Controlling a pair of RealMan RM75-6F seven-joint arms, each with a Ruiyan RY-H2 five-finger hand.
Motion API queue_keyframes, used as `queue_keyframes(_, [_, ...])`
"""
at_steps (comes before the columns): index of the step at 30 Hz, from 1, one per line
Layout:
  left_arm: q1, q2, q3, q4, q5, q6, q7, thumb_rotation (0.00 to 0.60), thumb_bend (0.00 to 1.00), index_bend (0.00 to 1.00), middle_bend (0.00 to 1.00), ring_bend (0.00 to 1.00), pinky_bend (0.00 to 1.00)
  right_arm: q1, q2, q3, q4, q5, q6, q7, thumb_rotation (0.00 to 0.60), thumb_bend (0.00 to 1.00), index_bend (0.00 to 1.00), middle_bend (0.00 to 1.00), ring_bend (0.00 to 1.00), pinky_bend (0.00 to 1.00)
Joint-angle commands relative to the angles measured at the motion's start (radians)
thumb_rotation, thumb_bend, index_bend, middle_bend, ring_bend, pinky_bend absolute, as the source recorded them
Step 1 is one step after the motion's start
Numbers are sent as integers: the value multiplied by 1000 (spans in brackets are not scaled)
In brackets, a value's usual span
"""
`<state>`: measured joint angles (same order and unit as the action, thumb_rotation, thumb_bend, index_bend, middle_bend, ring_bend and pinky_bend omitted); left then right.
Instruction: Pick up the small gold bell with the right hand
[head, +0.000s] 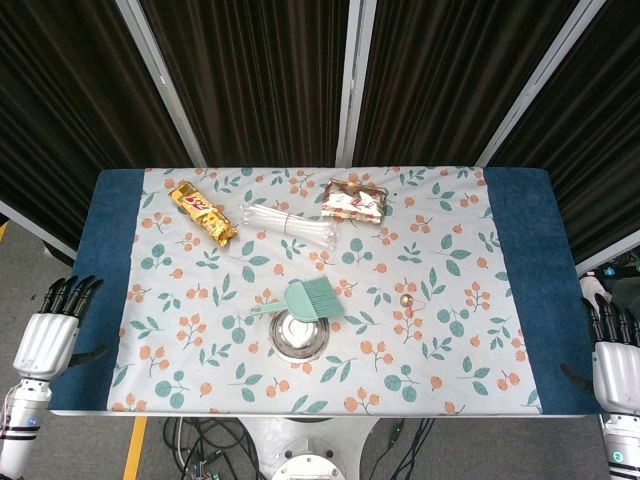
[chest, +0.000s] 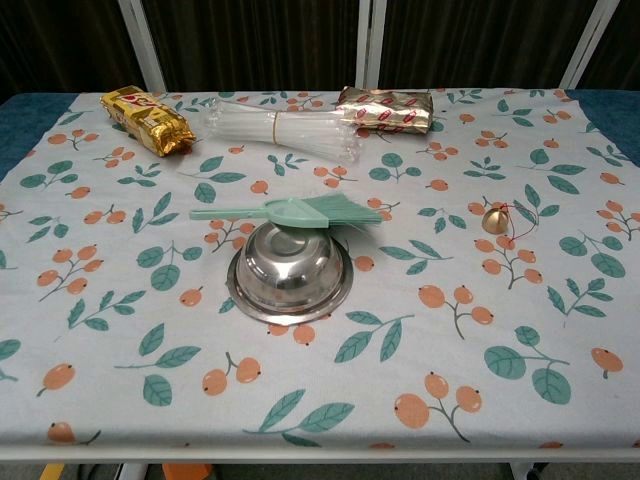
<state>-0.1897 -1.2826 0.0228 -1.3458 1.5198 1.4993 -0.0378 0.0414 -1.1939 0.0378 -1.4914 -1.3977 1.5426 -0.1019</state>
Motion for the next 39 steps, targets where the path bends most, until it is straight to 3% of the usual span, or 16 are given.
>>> queue_keyframes(1, [2,1,-1,-3,6,-3,-11,595,19,71,58,0,58,-2,1,4,0,4,-7,3,600,5,0,0,0,0])
queue_keyframes(14, [11,18,-11,-36,18,-12,-13,600,20,71,58,0,58,25,40,28,-35,6,-71,2,600,6,0,0,0,0])
queue_keyframes(23, [20,22,-13,-64,15,-22,1,600,20,71,58,0,58,124,85,46,-110,-37,-185,-92,600,6,0,0,0,0])
queue_keyframes(31, [22,25,-18,-75,-2,-46,18,600,20,71,58,0,58,269,80,85,-172,-3,-373,-203,600,6,0,0,0,0])
queue_keyframes(39, [25,23,-19,-64,-1,-57,2,600,20,71,58,0,58,415,14,117,-130,62,-554,-262,600,6,0,0,0,0])
